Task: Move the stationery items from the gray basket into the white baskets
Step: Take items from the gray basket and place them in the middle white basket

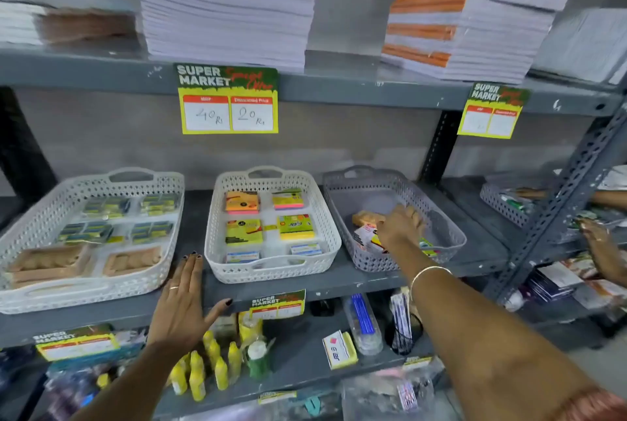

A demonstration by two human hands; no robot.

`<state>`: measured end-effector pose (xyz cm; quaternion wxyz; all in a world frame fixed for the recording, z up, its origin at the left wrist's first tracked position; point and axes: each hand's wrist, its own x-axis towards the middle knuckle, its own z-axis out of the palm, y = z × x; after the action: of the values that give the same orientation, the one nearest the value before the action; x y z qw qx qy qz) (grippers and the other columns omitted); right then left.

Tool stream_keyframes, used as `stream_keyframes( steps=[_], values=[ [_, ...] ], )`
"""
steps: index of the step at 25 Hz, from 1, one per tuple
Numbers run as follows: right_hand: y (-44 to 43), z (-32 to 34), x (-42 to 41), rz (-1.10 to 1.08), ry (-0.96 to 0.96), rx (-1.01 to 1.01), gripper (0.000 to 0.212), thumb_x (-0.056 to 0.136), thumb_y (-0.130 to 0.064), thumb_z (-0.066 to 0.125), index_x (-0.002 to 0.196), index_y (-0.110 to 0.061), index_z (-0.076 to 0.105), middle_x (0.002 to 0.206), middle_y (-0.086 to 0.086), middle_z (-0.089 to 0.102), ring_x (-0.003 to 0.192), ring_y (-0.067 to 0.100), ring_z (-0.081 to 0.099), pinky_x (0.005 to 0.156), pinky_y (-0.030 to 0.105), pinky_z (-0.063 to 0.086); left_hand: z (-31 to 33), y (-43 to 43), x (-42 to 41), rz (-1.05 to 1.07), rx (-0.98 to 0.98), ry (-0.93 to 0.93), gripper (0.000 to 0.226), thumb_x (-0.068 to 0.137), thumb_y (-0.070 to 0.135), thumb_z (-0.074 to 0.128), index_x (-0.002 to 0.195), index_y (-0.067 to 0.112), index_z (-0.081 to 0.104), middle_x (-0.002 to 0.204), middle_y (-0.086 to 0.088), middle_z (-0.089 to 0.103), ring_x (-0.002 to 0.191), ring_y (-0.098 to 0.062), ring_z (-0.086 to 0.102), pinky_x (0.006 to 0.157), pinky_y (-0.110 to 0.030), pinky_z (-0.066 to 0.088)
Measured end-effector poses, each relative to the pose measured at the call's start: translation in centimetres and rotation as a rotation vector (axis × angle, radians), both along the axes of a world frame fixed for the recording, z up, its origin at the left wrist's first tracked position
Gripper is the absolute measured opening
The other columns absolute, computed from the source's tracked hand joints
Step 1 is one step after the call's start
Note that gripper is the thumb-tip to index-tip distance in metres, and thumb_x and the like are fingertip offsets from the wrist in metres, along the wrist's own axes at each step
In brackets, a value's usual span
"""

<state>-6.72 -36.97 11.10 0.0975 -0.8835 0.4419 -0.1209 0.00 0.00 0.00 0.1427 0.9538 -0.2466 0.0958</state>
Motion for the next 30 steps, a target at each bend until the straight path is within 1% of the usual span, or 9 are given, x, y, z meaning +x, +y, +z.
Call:
stream_keyframes(
  steps=[7,10,13,15,19,22,26,28,30],
  values=[
    [-2.6,-2.6,3.8,-0.071,0.266,0.285,0.083,0.08,-0.035,0.067,0.147,-0.006,0.029,0.149,0.015,0.038,0.134,0.032,0.041,0.104,0.039,0.04,-1.6,-0.6,1.0,0.103,0.131,-0.011,0.109,0.071,0.084,0.01,0.133,0.001,0.043,0.136,-0.017,0.049,0.125,-0.032,0.045,0.102,-0.047,0.037],
    [-2.9,-2.9,4.8,-0.092,0.36,0.312,0.069,0.074,-0.023,0.071,0.138,-0.013,0.047,0.14,0.005,0.052,0.125,0.024,0.052,0.087,0.031,0.045,-1.4,-0.9,0.6,0.129,0.158,-0.01,0.106,0.073,0.082,0.008,0.132,0.001,0.045,0.133,-0.016,0.052,0.12,-0.032,0.049,0.101,-0.046,0.037],
    [-3.1,-3.5,5.5,-0.001,0.36,0.29,0.053,0.075,-0.035,0.066,0.126,-0.02,0.06,0.13,-0.001,0.062,0.114,0.022,0.059,0.073,0.029,0.039,-1.2,-0.9,0.3,0.132,0.152,-0.012,0.105,0.074,0.081,0.009,0.132,0.002,0.044,0.133,-0.016,0.052,0.12,-0.031,0.049,0.101,-0.045,0.036],
    [-3.1,-3.5,5.7,0.0,0.379,0.269,0.054,0.083,-0.044,0.059,0.129,-0.016,0.057,0.135,0.003,0.059,0.12,0.024,0.056,0.081,0.032,0.042,-1.4,-0.9,0.4,0.137,0.149,-0.006,0.104,0.074,0.081,0.01,0.132,0.003,0.044,0.133,-0.016,0.052,0.121,-0.031,0.049,0.102,-0.045,0.036],
    [-2.5,-3.1,5.5,-0.091,0.408,0.264,0.048,0.091,-0.031,0.057,0.133,-0.011,0.052,0.141,0.008,0.052,0.129,0.025,0.048,0.101,0.031,0.041,-1.4,-0.9,0.2,0.148,0.142,0.032,0.103,0.074,0.081,0.012,0.131,0.003,0.046,0.131,-0.016,0.054,0.119,-0.031,0.05,0.102,-0.046,0.037],
    [-2.5,-3.7,5.5,-0.087,0.43,0.278,0.065,0.081,-0.032,0.066,0.138,-0.01,0.046,0.147,0.013,0.043,0.132,0.029,0.042,0.103,0.035,0.04,-1.3,-0.9,0.3,0.157,0.133,0.029,0.103,0.074,0.081,0.011,0.13,0.003,0.048,0.13,-0.016,0.055,0.12,-0.031,0.051,0.102,-0.046,0.037],
    [-1.5,-3.2,5.0,-0.086,0.401,0.214,0.055,0.087,-0.026,0.062,0.136,-0.006,0.047,0.143,0.015,0.045,0.13,0.03,0.044,0.102,0.036,0.041,-1.4,-0.9,0.2,0.16,0.143,0.044,0.103,0.074,0.081,0.01,0.129,0.003,0.049,0.13,-0.015,0.055,0.121,-0.029,0.05,0.103,-0.045,0.035],
    [-1.3,-3.1,5.3,-0.074,0.358,0.244,0.051,0.089,-0.032,0.059,0.134,-0.009,0.049,0.141,0.015,0.048,0.126,0.03,0.049,0.1,0.036,0.042,-1.5,-0.8,0.2,0.163,0.144,0.044,0.103,0.074,0.081,0.01,0.129,0.003,0.049,0.131,-0.015,0.055,0.122,-0.029,0.049,0.103,-0.045,0.035],
    [-1.2,-3.5,5.8,-0.03,0.358,0.281,0.07,0.081,-0.045,0.06,0.141,-0.014,0.04,0.147,0.013,0.041,0.13,0.032,0.045,0.102,0.039,0.04,-1.4,-0.8,0.2,0.163,0.142,0.04,0.103,0.074,0.081,0.01,0.129,0.003,0.048,0.131,-0.014,0.055,0.123,-0.028,0.049,0.104,-0.045,0.035]
  ],
)
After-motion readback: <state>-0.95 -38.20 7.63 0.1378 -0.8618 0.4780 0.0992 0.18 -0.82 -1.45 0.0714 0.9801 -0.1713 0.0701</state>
